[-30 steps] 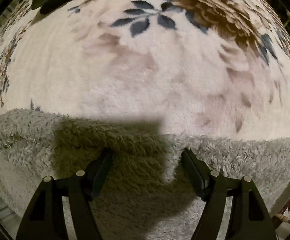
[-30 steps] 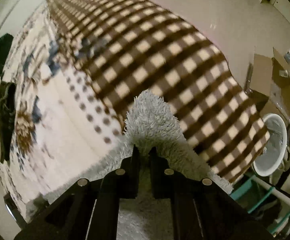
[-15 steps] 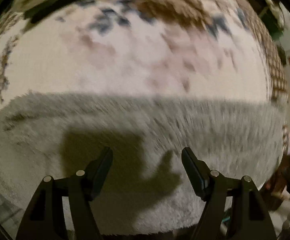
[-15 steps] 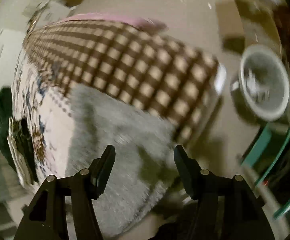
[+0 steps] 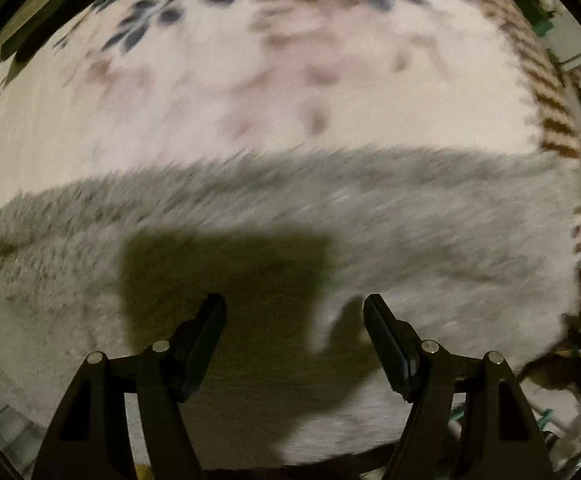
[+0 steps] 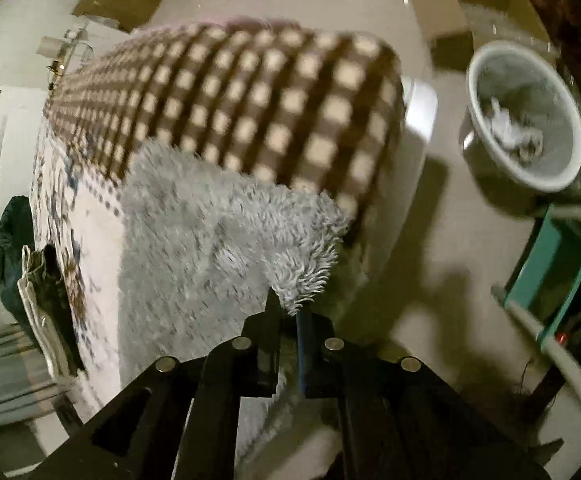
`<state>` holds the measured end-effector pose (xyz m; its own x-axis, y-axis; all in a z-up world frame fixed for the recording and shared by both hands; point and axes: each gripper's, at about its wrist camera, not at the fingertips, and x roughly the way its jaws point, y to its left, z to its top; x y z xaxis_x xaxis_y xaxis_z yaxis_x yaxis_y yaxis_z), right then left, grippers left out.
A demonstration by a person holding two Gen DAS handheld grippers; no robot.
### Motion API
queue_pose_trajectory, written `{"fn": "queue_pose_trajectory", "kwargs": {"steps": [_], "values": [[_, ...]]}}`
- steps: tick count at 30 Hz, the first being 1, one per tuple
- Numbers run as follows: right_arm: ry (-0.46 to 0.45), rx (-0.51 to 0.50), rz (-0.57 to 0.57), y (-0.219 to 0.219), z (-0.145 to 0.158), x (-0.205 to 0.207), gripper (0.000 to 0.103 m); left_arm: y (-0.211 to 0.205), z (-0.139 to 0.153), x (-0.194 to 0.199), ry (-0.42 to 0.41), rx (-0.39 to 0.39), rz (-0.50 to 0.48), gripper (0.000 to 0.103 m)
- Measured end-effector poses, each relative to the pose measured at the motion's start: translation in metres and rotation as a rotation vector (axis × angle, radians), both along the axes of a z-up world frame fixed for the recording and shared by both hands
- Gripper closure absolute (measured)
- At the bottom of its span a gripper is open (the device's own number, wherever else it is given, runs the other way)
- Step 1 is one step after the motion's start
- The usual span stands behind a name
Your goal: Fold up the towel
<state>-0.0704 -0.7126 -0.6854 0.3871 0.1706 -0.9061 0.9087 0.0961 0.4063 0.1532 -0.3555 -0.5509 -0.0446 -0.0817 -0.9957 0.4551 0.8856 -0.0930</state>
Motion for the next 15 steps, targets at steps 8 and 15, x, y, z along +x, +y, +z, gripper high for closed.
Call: {"fn": "queue_pose_trajectory", "kwargs": {"steps": [8,15], "values": [[-0.213,0.072,-0.066,0.011,-0.038,-0.015,0.018,-0.051,-0.027,0.026,0.003,-0.020,-0.069,0.030],[-0.427,-0.019,-0.117,0.022,-0.054,-0.006,0.045,-0.044,-0.025,0.037,0.031,-0.058,-0.100,0.009]]}}
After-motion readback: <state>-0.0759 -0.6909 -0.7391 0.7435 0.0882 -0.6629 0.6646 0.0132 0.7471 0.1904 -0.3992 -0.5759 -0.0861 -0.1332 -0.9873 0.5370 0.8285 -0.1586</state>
